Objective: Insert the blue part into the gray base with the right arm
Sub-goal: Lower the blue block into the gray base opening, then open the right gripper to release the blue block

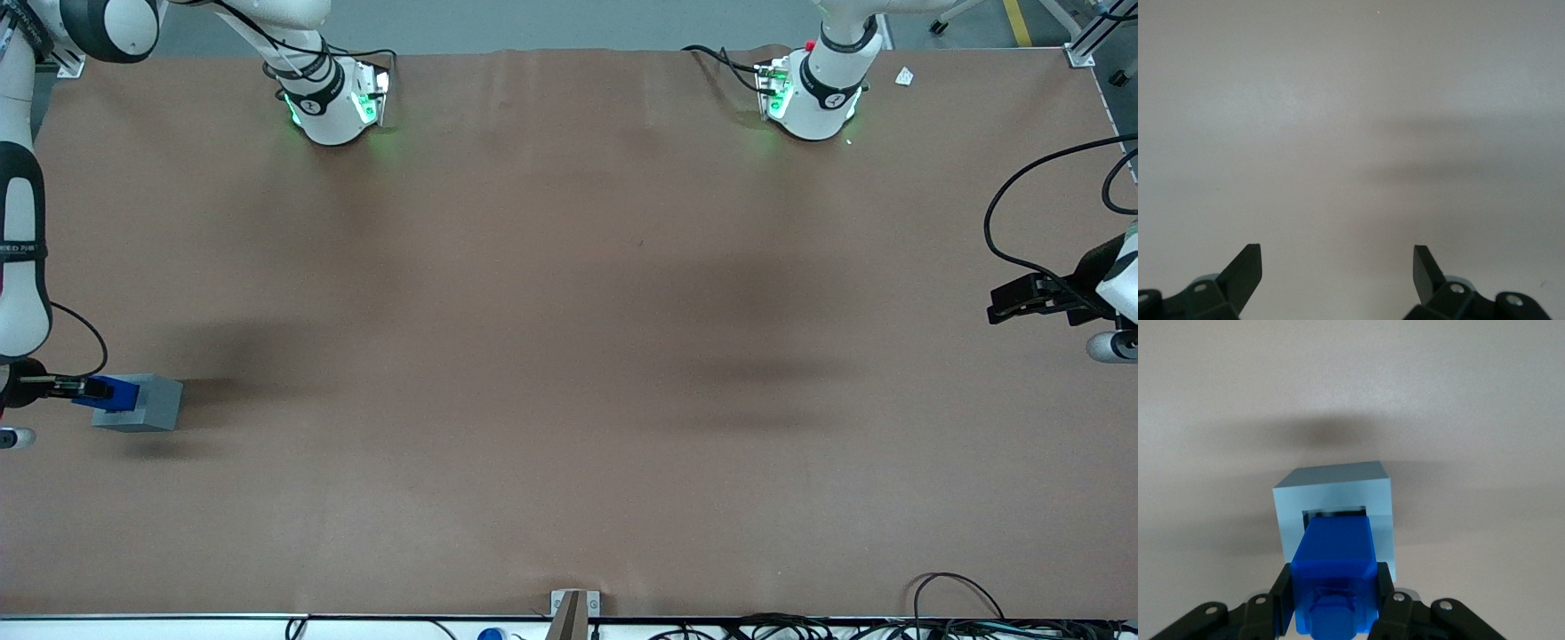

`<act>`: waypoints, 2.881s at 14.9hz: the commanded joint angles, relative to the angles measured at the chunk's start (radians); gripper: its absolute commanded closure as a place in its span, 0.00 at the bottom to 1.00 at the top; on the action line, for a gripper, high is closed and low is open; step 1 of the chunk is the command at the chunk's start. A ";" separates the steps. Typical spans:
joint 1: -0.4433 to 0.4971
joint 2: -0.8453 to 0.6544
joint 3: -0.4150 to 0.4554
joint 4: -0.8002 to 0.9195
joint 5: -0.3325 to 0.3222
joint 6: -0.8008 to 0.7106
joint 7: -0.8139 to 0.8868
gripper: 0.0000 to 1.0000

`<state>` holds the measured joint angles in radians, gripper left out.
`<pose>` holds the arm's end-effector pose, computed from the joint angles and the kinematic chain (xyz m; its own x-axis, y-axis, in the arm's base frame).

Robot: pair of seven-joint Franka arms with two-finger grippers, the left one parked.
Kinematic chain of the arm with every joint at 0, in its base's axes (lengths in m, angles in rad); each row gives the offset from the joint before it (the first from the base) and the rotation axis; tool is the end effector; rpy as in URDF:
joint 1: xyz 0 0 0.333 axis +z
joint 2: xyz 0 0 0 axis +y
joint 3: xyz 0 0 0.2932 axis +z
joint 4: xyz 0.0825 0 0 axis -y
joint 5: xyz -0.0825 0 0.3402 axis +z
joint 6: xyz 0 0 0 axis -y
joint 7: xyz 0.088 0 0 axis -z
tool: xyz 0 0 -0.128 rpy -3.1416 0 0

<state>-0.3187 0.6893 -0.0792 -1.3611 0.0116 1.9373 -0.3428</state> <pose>0.6153 -0.2471 0.2869 0.9920 -0.0443 -0.1180 -0.0446 -0.9990 0.0004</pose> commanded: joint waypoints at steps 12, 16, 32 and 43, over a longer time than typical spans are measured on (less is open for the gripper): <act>-0.005 0.047 0.012 0.071 -0.035 -0.026 -0.048 1.00; 0.000 0.052 0.012 0.071 -0.035 -0.018 -0.048 1.00; -0.008 0.069 0.018 0.074 -0.019 0.006 -0.028 0.00; 0.102 -0.246 0.024 0.060 0.050 -0.228 0.105 0.00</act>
<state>-0.2584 0.5524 -0.0553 -1.2465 0.0580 1.7756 -0.3049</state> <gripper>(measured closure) 0.000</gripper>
